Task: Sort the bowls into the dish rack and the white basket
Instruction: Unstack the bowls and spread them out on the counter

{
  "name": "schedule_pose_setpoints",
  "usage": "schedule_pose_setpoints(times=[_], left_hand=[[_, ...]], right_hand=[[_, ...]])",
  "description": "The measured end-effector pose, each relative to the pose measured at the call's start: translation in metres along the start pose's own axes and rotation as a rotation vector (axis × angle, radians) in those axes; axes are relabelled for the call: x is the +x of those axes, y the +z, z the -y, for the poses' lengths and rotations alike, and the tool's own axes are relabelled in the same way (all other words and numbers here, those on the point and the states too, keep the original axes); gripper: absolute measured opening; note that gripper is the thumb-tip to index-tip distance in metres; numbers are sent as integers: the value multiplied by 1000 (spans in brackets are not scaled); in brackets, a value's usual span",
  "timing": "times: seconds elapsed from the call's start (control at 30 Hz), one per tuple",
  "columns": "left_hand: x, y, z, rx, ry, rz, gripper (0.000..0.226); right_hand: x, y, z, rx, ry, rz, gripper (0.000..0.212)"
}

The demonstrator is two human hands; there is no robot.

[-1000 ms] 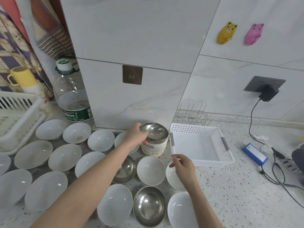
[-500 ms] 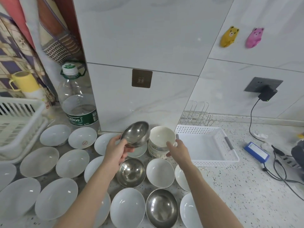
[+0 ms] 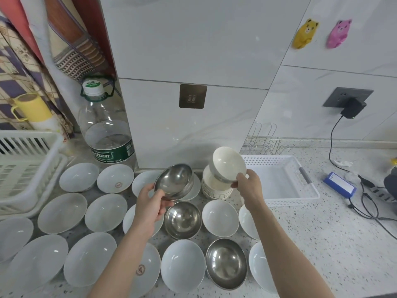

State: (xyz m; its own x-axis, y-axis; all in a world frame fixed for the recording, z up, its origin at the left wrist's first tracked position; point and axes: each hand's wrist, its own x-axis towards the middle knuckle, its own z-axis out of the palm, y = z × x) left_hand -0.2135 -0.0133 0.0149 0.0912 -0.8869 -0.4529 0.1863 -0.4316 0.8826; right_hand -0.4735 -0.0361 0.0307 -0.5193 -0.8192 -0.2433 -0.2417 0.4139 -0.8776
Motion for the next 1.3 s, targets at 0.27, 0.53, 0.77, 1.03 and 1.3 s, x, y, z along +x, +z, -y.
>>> schedule_pose_setpoints(times=[0.27,0.53,0.77,1.03,1.3], left_hand=[[-19,34,15,56,-7,72,32],[-45,113,52,83,-18,95,30],[-72,188,85,34,-49,37,35],[-93,218,114,49,-61,-59,40],[-108,223,123,48,-46,-154,37]], right_hand=[[-24,-81,-33,224,0,-229,34],[-32,-163,-122,241,162,-379,41],[-12,-215,-176,25,176,-199,45],[22,-215,-187,-115,138,113,49],[32,-204,-192,-85,124,205,54]])
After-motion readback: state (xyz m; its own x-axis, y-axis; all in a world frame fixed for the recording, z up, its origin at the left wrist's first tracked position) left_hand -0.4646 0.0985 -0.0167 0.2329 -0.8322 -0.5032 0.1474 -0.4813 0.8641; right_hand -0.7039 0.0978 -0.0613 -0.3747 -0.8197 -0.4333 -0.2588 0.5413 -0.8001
